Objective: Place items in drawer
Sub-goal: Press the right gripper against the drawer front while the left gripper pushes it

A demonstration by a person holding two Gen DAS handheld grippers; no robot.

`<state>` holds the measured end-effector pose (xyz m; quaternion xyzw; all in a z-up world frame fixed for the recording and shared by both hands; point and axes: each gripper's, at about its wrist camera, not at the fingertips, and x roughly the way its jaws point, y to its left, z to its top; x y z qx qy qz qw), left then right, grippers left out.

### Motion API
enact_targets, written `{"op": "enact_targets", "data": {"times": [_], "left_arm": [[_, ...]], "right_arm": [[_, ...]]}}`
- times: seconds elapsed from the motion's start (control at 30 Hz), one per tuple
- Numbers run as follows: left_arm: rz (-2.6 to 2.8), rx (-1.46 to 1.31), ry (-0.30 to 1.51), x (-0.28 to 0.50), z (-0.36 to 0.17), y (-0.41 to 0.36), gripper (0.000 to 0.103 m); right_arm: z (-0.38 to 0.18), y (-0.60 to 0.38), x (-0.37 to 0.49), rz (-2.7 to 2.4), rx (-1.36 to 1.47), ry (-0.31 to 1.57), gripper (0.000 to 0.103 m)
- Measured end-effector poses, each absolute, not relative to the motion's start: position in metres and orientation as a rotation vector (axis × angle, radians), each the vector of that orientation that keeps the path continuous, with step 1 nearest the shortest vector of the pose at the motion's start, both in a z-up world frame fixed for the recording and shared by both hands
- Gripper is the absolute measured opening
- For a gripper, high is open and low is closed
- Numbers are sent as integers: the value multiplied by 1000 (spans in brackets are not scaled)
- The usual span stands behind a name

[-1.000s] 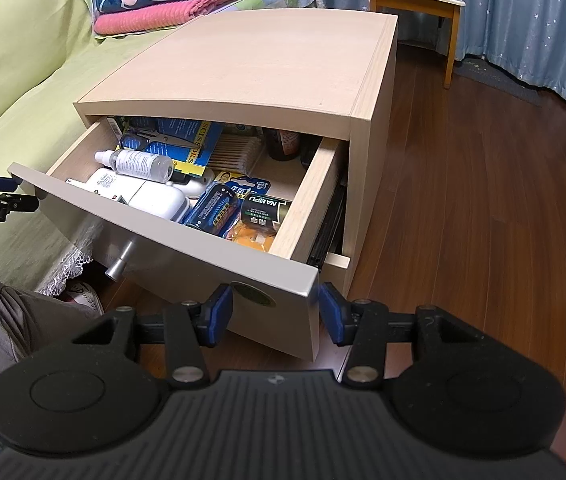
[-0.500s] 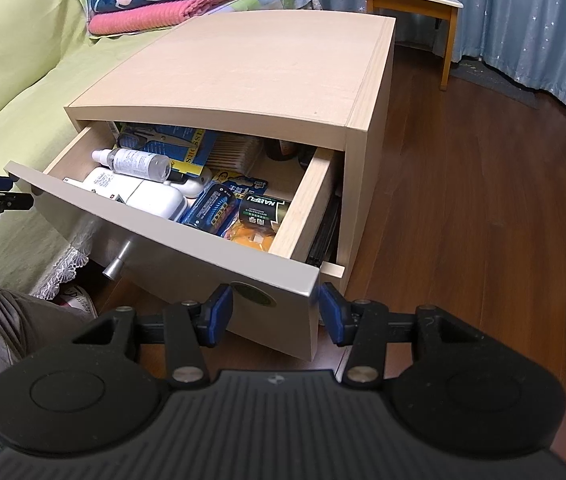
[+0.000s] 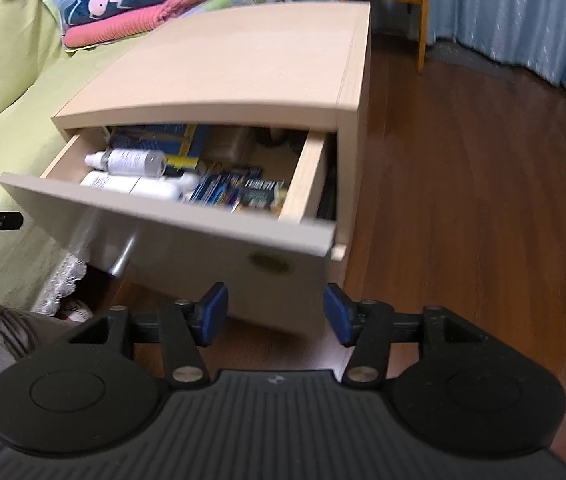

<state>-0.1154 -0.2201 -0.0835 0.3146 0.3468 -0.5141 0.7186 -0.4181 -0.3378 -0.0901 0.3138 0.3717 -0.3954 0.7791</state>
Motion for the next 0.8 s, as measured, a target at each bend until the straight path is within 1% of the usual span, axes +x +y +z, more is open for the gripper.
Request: {"op": "enact_targets", "data": {"times": [0.03,0.1,0.17,0.23,0.27,0.33,0.43,0.6,0.8], "left_arm": [[-1124,695,777,-118,-84,-219,67],[-1099,694,798,-123,-86,-217,67],[-1077,690,820,-128,-88,-216,69],[-1074,671,853,-134,-95,-217,69],[-1080,660,865,-138,-99,-217,69],[-1096,647,878,-145,-106,-218,69],[-1112,649,876,-154,-117,-222,69],[-1151,635,856,-159,-132,-231,69],[-1178,620,815,-157,-153,-239,69]], "right_arm": [[-93,-334,-416,-855,704,797,65],[-100,-327,-407,-852,758,776,65],[-106,-323,-394,-852,802,760,70],[-109,-319,-379,-859,815,749,80],[-111,-317,-371,-862,812,747,82],[-112,-313,-353,-871,775,751,92],[-113,-313,-334,-924,734,764,99],[-124,-318,-325,-1007,776,776,99],[-135,-319,-316,-1066,739,779,99]]}}
